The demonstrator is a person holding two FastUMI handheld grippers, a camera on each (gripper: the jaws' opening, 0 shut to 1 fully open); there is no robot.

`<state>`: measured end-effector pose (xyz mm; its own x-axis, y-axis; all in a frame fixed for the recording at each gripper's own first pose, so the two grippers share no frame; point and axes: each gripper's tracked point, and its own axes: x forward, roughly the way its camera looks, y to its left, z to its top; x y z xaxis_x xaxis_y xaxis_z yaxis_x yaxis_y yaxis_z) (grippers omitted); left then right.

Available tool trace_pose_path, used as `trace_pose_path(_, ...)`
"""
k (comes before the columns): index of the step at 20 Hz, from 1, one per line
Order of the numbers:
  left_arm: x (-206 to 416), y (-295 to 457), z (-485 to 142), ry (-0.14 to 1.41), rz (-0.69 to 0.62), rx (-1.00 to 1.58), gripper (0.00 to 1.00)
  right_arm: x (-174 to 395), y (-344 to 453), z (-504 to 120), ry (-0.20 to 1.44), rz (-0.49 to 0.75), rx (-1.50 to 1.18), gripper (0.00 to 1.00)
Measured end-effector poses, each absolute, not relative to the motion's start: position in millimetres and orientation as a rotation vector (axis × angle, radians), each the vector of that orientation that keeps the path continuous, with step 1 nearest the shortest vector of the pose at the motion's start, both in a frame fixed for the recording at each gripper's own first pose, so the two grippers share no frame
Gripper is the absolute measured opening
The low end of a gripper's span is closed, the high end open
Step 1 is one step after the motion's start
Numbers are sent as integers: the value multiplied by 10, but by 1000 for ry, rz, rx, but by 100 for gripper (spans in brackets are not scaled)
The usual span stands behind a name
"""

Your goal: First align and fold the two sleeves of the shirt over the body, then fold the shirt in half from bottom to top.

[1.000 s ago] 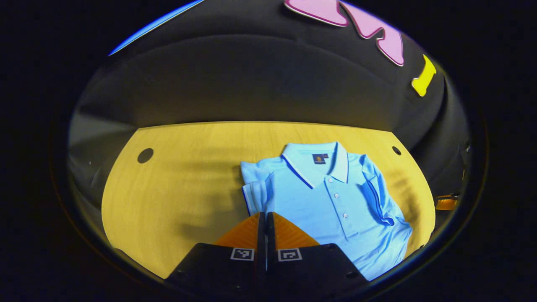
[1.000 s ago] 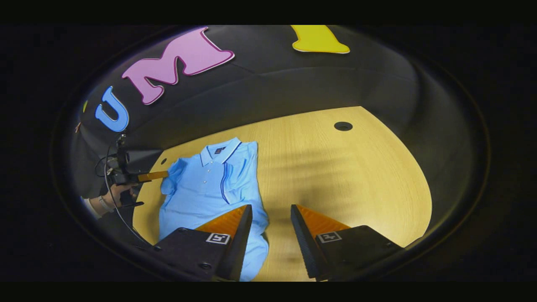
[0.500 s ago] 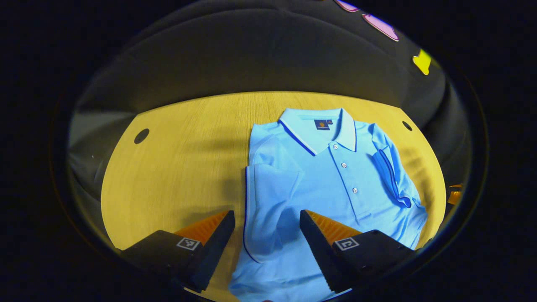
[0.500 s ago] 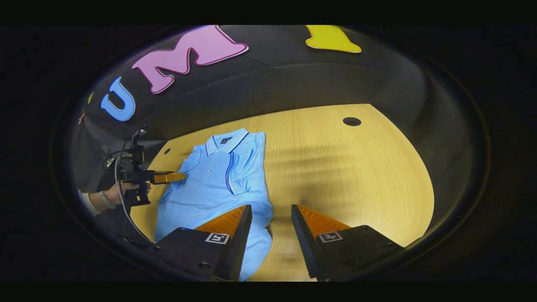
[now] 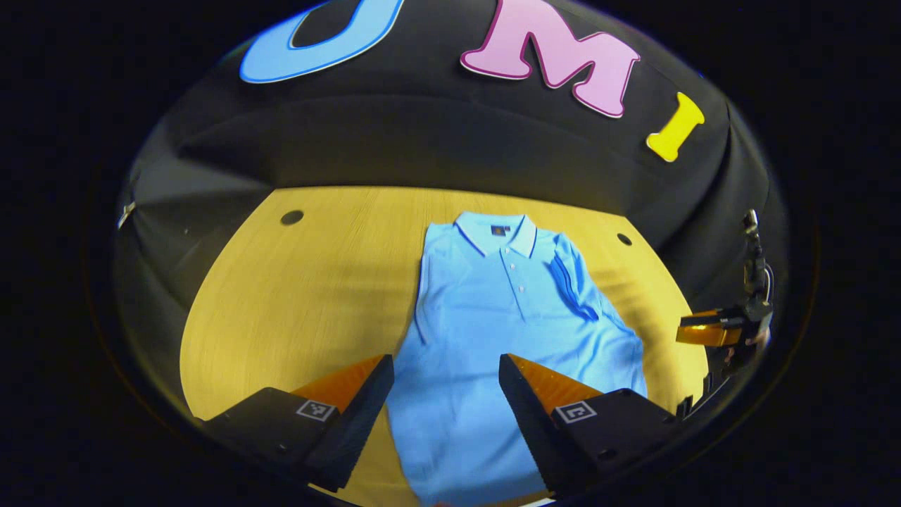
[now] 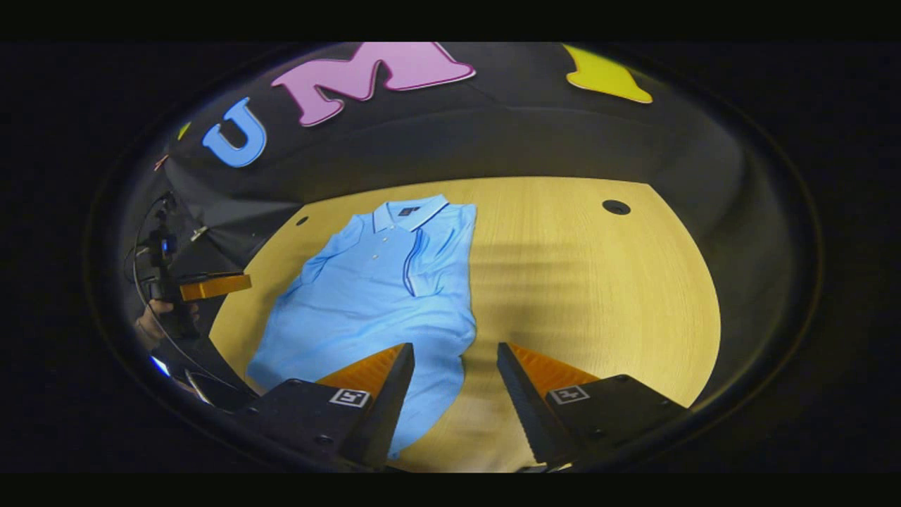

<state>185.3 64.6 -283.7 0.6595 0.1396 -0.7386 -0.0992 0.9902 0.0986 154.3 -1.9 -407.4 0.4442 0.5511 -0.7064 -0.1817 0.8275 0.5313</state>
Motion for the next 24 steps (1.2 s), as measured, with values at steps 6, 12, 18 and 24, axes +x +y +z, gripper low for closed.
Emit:
trace_pose_path(6, 712, 659, -3407, 1040, 173, -12, 98, 763, 368, -4037, 1154, 423, 523, 88)
trace_pose_path(12, 251, 698, -3780, 1180, 210, -101, 98, -192, 660, -4277, 1419, 371, 597, 88)
trace_pose_path(18, 45, 690, -3968, 1264, 227, -114, 98, -602, 624, -4561, 1546, 302, 482, 89)
trace_pose_path(24, 217, 581, -3975, 1260, 205, -131, 92, -378, 692, -4598, 1535, 258, 461, 85)
